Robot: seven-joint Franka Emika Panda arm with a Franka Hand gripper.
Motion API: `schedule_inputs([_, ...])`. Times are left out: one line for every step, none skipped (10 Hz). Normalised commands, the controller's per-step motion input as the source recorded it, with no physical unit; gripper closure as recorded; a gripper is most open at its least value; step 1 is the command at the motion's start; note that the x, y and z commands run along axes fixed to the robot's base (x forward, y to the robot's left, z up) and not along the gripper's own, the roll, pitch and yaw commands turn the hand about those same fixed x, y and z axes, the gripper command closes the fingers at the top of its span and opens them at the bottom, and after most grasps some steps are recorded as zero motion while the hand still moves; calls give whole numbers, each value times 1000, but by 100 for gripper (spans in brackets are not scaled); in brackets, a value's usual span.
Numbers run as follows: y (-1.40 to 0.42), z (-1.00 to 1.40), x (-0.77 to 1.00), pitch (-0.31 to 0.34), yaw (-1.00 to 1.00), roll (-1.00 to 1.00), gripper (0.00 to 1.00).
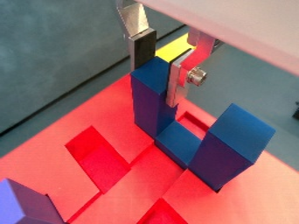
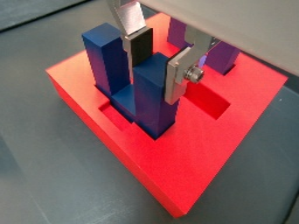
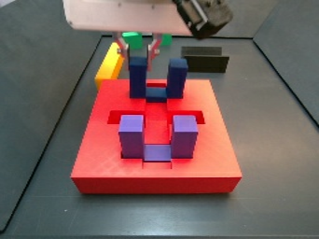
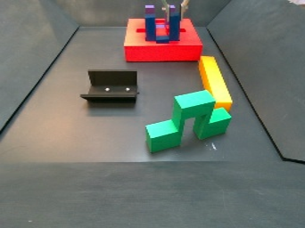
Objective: Pick up the blue object. Move up. Place the blue object on the fixture. Regrasp the blue object. Move to above the board. Insert the blue object.
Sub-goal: Insert the blue object.
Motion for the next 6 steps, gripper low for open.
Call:
schedule_inputs([0,-491,-54,-97,0,103,100])
schedule_inputs([0,-540,-60,-100,0,111,100])
schedule_inputs([0,-560,-60,-100,0,106,100])
schedule_inputs([0,-183,0,0,0,0,100])
schedule_inputs([0,0,0,0,0,4,100])
schedule_inputs([0,0,0,0,0,0,100])
